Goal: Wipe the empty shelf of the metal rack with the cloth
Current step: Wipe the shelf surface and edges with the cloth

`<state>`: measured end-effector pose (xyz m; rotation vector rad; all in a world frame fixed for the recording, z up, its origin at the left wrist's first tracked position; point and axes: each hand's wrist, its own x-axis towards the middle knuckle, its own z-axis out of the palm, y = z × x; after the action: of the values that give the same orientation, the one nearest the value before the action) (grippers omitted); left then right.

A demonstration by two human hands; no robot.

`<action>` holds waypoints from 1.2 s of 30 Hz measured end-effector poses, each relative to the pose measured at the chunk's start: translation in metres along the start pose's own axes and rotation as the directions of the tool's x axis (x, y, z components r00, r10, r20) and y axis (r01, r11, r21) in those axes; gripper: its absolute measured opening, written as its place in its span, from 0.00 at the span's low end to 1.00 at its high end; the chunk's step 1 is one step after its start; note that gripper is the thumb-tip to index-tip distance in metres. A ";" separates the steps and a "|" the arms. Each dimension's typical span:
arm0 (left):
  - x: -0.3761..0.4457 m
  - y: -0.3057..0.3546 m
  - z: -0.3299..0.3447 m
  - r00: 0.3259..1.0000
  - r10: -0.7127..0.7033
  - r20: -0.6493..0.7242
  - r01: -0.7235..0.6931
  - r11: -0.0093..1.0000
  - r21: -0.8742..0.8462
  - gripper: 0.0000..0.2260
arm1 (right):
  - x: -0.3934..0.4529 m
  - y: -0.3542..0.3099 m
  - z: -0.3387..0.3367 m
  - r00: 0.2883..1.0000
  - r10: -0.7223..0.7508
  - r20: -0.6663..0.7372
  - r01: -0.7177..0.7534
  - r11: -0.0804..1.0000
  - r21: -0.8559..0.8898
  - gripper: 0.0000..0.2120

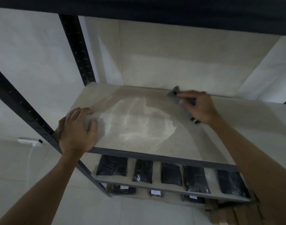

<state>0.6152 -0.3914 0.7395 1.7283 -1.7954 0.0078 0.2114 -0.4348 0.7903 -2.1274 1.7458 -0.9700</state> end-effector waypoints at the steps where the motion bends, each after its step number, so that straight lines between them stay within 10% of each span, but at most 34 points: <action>1: 0.000 0.000 0.000 1.000 0.001 -0.003 -0.001 1.000 -0.002 0.16 | 0.009 0.005 -0.006 0.998 0.052 -0.030 -0.054 0.995 -0.079 0.13; 4: -0.001 -0.001 -0.001 1.000 -0.001 -0.011 0.001 1.000 -0.007 0.15 | 0.017 0.004 -0.003 0.972 0.236 0.007 -0.227 0.943 -0.243 0.18; 13: 0.002 -0.002 -0.001 1.000 -0.009 -0.003 0.009 1.000 0.003 0.15 | 0.003 -0.051 0.038 0.989 -0.063 0.137 0.063 0.998 0.002 0.14; 20: 0.002 -0.005 0.003 1.000 -0.006 -0.016 0.006 1.000 0.012 0.14 | 0.047 -0.025 0.043 0.993 0.006 0.116 0.026 0.962 -0.271 0.15; 27: 0.003 -0.007 0.004 1.000 -0.022 -0.018 0.023 0.999 0.028 0.15 | 0.011 -0.064 0.068 0.928 -0.273 0.255 0.283 0.959 -0.001 0.16; 36: 0.003 -0.009 0.009 0.998 -0.034 -0.044 0.035 0.999 0.026 0.14 | 0.074 -0.046 0.074 0.961 -0.183 0.207 0.228 0.949 -0.219 0.16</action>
<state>0.6195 -0.3991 0.7296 1.7643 -1.7414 0.0544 0.2980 -0.5092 0.7857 -2.5036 1.6468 -0.6031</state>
